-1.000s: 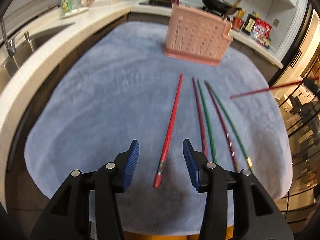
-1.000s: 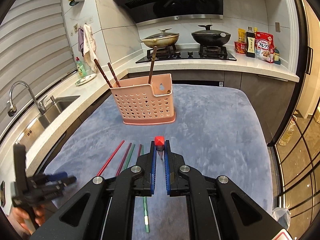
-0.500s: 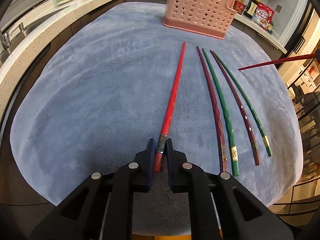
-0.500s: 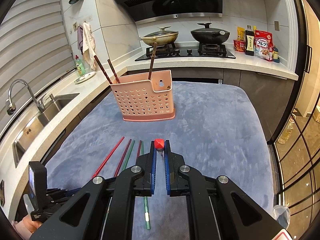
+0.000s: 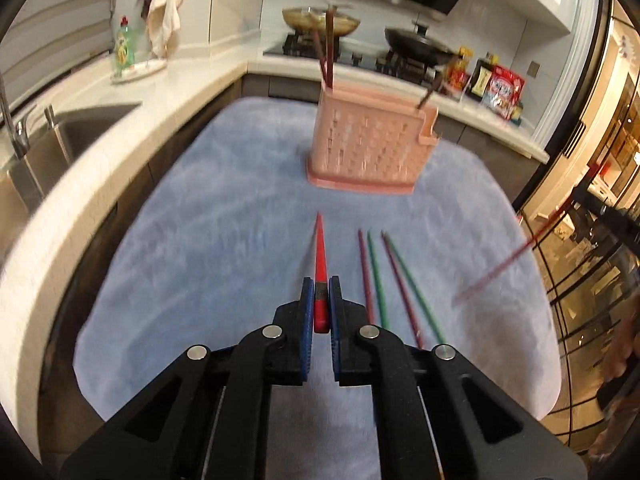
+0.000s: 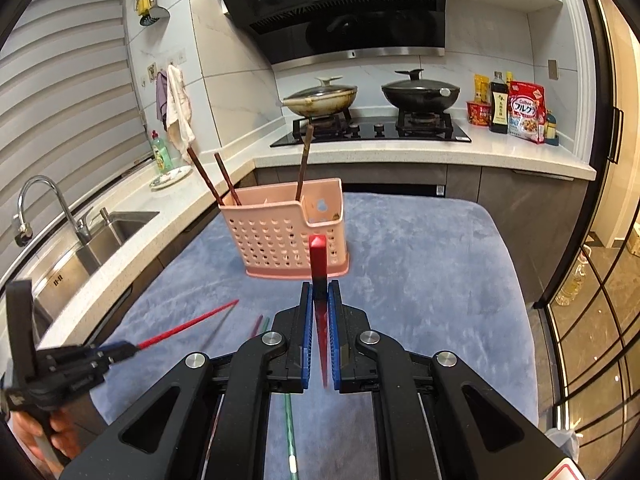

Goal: Organize utensils
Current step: 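Lift both red chopsticks and carry them over the pink holder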

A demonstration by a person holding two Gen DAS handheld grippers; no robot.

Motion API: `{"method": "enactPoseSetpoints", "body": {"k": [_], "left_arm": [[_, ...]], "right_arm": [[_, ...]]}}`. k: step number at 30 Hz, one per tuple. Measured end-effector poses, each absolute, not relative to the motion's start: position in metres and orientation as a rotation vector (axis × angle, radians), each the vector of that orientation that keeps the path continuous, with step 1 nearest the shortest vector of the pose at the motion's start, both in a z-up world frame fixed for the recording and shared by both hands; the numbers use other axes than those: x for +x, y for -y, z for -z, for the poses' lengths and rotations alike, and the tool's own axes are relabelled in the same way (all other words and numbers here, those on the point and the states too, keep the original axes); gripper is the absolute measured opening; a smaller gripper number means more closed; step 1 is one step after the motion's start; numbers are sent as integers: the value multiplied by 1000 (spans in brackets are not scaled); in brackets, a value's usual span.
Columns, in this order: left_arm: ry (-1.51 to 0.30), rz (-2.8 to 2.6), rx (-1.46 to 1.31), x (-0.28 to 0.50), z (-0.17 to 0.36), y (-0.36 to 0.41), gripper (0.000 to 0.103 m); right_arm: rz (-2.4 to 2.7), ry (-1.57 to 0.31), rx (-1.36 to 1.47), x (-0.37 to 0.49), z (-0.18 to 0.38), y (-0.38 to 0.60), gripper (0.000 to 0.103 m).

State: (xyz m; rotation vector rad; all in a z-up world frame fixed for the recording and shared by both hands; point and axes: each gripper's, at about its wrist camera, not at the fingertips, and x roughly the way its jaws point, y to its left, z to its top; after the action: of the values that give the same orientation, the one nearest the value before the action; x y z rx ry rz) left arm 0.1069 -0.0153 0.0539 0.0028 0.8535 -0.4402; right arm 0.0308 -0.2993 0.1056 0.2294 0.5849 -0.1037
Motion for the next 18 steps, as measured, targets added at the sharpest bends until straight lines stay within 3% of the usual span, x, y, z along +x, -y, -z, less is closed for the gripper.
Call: {"method": "enactPoseSetpoints", "body": {"k": [18], "left_arm": [[-584,423,-8,191,-181,56,7]], "right_arm": [[55,-416,268,102,-175,313,7]]}}
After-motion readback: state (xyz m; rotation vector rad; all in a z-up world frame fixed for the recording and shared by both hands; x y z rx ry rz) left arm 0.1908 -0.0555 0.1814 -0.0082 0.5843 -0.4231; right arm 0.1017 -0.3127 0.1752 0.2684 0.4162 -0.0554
